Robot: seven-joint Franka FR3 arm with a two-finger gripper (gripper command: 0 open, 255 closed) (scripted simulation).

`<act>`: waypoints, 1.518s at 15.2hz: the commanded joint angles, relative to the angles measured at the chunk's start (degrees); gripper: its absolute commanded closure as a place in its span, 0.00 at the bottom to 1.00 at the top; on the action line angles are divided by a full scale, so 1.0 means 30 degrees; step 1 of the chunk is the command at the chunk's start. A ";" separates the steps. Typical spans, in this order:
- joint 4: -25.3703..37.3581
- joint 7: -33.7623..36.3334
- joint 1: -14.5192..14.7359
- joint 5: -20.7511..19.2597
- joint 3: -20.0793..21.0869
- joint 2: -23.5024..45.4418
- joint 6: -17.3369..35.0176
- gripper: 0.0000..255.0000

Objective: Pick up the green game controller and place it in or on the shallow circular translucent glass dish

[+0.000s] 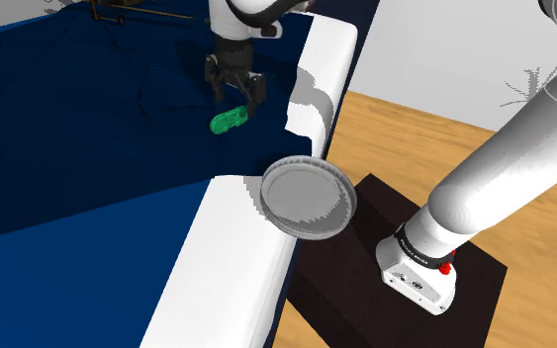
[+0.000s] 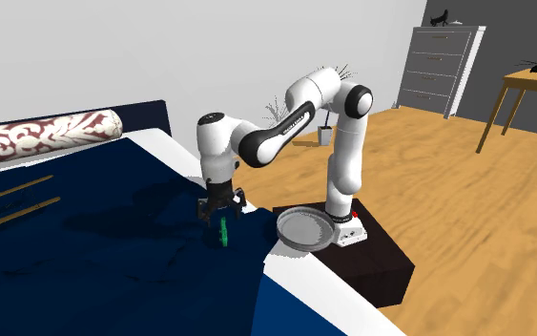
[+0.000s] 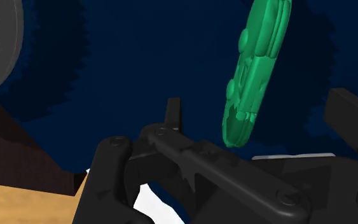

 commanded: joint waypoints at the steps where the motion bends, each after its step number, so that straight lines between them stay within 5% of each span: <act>1: -0.0146 0.0441 0.0029 -0.0248 0.0050 0.0421 0.0468 0.00; 13: -0.0986 0.0612 0.0074 -0.0484 0.0079 0.0786 0.1603 0.00; 14: -0.0986 0.0612 0.0074 -0.0484 0.0079 0.0786 0.1603 1.00; 23: -0.0986 0.0613 0.0074 -0.0484 0.0078 0.0787 0.1603 1.00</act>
